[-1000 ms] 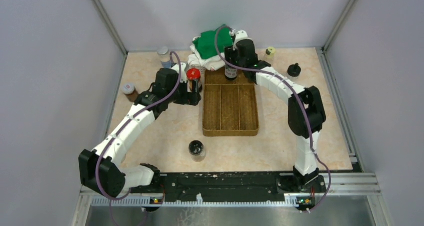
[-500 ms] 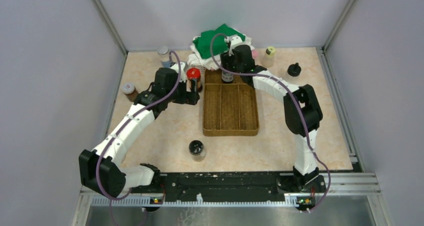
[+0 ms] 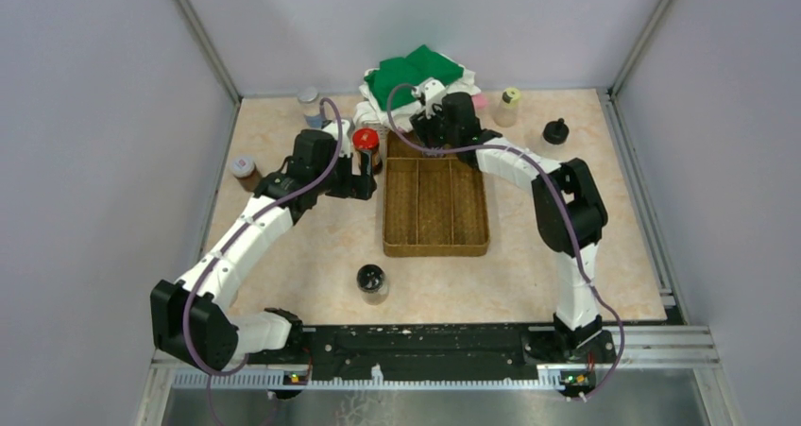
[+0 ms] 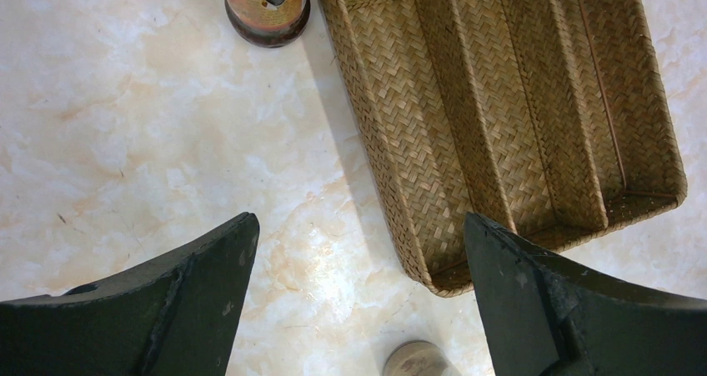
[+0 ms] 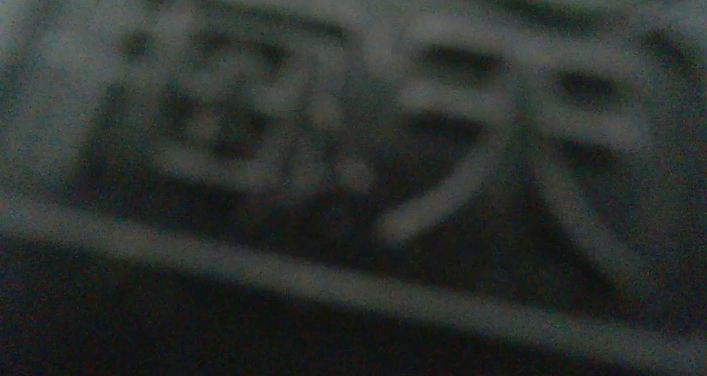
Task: Organize the condiment bottles
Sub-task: Place the bottle in the storage box.
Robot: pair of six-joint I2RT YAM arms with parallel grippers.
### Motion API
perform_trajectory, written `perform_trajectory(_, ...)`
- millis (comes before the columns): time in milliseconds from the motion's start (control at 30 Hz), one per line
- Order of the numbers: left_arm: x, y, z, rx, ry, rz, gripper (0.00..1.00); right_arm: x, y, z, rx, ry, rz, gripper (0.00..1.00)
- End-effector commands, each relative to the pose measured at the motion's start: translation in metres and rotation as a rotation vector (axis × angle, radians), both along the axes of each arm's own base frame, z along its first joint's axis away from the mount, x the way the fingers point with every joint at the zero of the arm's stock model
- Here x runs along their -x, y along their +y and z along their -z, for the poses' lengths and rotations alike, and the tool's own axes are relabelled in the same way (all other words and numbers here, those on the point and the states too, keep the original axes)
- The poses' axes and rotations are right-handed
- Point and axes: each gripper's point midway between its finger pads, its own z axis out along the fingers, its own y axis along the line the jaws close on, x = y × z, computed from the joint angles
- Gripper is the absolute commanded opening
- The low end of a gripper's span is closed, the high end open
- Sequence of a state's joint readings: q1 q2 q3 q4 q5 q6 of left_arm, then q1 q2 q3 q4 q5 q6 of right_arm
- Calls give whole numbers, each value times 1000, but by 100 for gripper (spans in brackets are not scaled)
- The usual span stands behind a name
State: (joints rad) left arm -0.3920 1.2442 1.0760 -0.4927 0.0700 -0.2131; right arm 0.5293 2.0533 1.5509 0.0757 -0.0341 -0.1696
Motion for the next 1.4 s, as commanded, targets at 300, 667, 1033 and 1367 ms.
perform_trajectory(300,-8,-3,3,5,-11,7,99,-13,9,-27,-57,-140,-6,11)
perform_trajectory(667,-7,-5,4,20,-1,10,99,-4,4,-36,-66,-139,0,95)
perform_trajectory(1033,-4,-4,-2,31,-9,4,99,7,-3,-81,-127,-183,18,99)
perform_trajectory(1367,-17,7,-43,-7,-101,-44,99,64,-60,-223,-276,-347,153,99)
